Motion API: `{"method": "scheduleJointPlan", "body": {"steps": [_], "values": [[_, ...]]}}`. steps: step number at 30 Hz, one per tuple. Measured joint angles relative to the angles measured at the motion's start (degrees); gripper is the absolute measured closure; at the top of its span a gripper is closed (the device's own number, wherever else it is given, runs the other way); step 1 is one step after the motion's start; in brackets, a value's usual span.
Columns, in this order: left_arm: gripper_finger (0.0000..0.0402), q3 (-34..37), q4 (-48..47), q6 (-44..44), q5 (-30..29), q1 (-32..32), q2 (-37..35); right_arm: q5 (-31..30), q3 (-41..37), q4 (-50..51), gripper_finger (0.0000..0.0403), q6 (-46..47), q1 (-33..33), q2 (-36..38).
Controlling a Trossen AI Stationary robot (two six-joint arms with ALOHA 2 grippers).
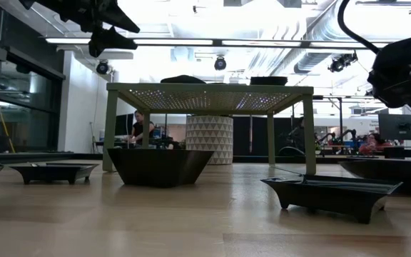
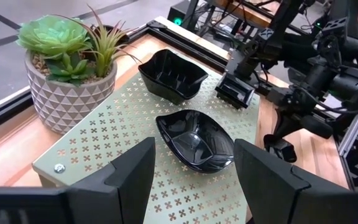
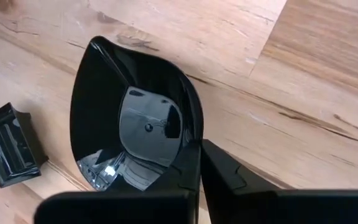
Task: Pick & Place Mini shaped plates
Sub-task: Stack the black leaf plate on the other black leaf plate on the shelf
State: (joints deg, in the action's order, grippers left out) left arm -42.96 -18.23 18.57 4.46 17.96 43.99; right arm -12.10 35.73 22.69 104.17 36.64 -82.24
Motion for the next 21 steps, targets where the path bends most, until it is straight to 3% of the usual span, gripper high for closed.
{"method": "scheduleJointPlan", "body": {"steps": [13, 17, 21], "values": [[0.0186, 0.00, 1.43, 4.28, -0.18, 0.01, 0.00, -3.73, 4.41, 0.56, 0.0402, -7.10, 0.09, 3.90], [0.0186, 0.00, 2.14, 5.74, 0.39, 0.02, -0.02, -6.49, 7.65, 2.10, 0.0402, -11.61, 0.26, 6.24], [0.0186, 0.00, 2.13, 6.86, 0.56, 0.02, -0.02, -13.45, 11.90, 3.66, 0.0402, -18.05, 0.20, 8.53]]}}
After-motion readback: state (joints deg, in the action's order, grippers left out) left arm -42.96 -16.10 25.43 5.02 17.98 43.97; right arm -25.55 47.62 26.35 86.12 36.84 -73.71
